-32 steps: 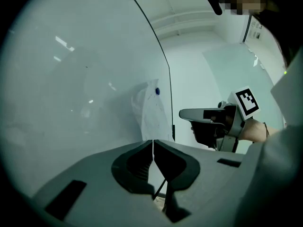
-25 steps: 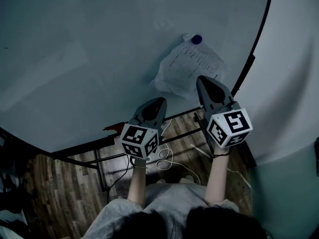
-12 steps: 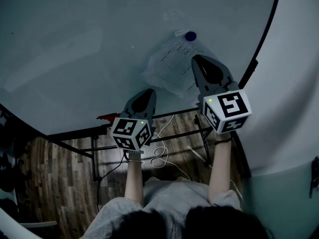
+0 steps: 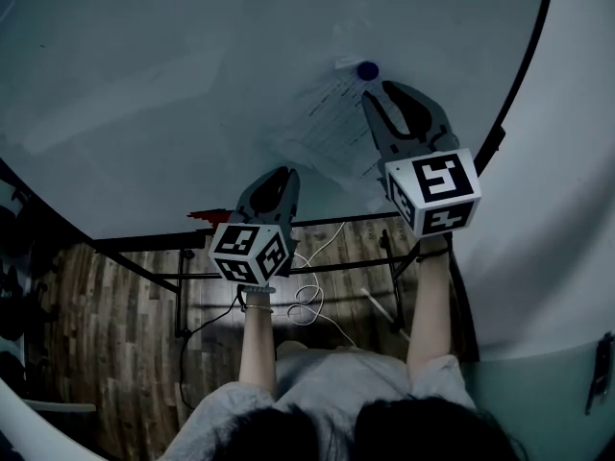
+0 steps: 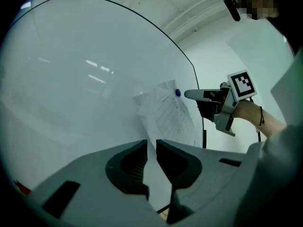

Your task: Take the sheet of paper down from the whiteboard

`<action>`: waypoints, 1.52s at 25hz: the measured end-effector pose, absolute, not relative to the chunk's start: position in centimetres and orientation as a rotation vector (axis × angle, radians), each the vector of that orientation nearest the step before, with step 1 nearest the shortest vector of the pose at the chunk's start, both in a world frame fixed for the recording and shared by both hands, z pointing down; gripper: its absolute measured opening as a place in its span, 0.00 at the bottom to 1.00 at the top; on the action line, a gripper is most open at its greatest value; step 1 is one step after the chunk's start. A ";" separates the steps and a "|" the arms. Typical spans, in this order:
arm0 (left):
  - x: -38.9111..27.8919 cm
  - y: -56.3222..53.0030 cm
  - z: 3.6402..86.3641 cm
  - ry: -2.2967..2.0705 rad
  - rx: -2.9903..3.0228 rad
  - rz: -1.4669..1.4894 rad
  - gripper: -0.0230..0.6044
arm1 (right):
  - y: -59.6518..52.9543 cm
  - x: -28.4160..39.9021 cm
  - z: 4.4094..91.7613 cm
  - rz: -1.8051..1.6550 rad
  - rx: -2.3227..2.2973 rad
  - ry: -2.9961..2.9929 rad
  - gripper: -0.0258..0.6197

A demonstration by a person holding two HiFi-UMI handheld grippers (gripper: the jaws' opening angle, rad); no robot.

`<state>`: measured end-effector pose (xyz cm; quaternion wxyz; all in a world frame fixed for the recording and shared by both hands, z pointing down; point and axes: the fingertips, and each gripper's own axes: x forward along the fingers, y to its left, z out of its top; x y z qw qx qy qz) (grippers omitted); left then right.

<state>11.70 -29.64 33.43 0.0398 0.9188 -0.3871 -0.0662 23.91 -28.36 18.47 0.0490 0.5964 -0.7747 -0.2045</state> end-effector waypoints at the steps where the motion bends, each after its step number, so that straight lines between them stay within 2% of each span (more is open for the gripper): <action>1: 11.8 -29.6 33.4 -1.191 2.813 -0.207 0.10 | -28.5 23.8 18.3 -0.636 1.808 -2.355 0.19; 10: 12.1 -30.1 33.4 -1.219 2.780 -0.251 0.20 | -29.2 24.0 17.4 -0.705 1.785 -2.339 0.23; 17: 11.9 -30.9 32.1 -1.215 2.724 -0.381 0.20 | -29.6 23.6 16.4 -0.788 1.752 -2.289 0.24; 33: 14.2 -31.3 31.0 -1.100 2.775 -0.449 0.20 | -31.0 23.2 16.9 -0.957 1.752 -2.037 0.23; 36: 13.9 -31.4 31.2 -1.088 2.762 -0.467 0.15 | -31.0 23.4 17.2 -0.962 1.749 -2.023 0.23; 38: 13.6 -31.5 31.4 -1.095 2.758 -0.472 0.06 | -31.0 23.5 17.2 -0.966 1.747 -2.023 0.23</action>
